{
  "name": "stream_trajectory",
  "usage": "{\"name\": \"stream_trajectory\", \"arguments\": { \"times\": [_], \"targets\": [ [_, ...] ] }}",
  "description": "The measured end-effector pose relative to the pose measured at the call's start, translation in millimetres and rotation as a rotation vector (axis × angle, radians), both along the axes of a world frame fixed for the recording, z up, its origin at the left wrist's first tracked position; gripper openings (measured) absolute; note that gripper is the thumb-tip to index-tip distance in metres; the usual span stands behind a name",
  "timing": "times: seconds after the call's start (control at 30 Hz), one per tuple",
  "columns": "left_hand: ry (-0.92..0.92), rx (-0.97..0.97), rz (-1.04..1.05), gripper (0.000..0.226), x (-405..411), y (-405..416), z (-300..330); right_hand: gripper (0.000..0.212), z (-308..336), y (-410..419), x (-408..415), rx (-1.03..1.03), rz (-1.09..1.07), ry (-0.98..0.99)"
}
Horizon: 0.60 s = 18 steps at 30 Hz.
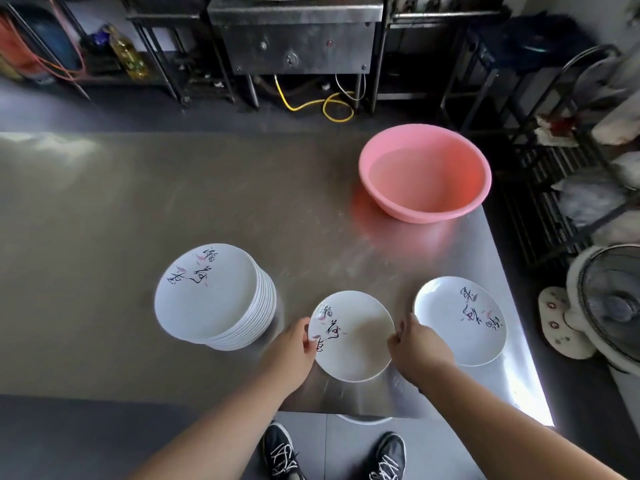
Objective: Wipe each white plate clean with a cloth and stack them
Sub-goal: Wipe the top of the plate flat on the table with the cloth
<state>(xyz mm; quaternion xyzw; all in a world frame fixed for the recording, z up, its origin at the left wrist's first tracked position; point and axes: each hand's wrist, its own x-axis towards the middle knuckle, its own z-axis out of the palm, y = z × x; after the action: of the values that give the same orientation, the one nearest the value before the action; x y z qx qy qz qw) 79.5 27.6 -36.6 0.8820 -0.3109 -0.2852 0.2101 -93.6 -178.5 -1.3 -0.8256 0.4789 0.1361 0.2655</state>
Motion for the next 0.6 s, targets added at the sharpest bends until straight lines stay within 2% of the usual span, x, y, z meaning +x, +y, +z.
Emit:
{"name": "stream_trajectory", "arguments": {
  "times": [0.1, 0.17, 0.23, 0.33, 0.5, 0.6],
  "targets": [
    [-0.156, -0.002, -0.094, 0.058, -2, 9, -9, 0.011, 10, 8, 16, -0.185, 0.095, -0.183],
    [-0.309, -0.016, -0.176, 0.071, -4, 16, -18, 0.034, 12, 16, 28, -0.14, 0.187, -0.316],
    [-0.359, -0.014, -0.229, 0.079, -6, 21, -27, 0.059, 5, 26, 33, -0.057, 0.349, -0.247],
    [-0.373, 0.023, -0.278, 0.083, -6, 26, -41, 0.075, -15, 43, 29, -0.186, 0.603, -0.071],
    [-0.439, 0.043, -0.329, 0.079, -7, 26, -50, 0.087, -37, 56, 22, -0.254, 0.75, -0.01],
    [-0.47, 0.041, -0.34, 0.078, -8, 28, -54, 0.099, -43, 61, 25, -0.252, 0.741, 0.04]
  ]
}}
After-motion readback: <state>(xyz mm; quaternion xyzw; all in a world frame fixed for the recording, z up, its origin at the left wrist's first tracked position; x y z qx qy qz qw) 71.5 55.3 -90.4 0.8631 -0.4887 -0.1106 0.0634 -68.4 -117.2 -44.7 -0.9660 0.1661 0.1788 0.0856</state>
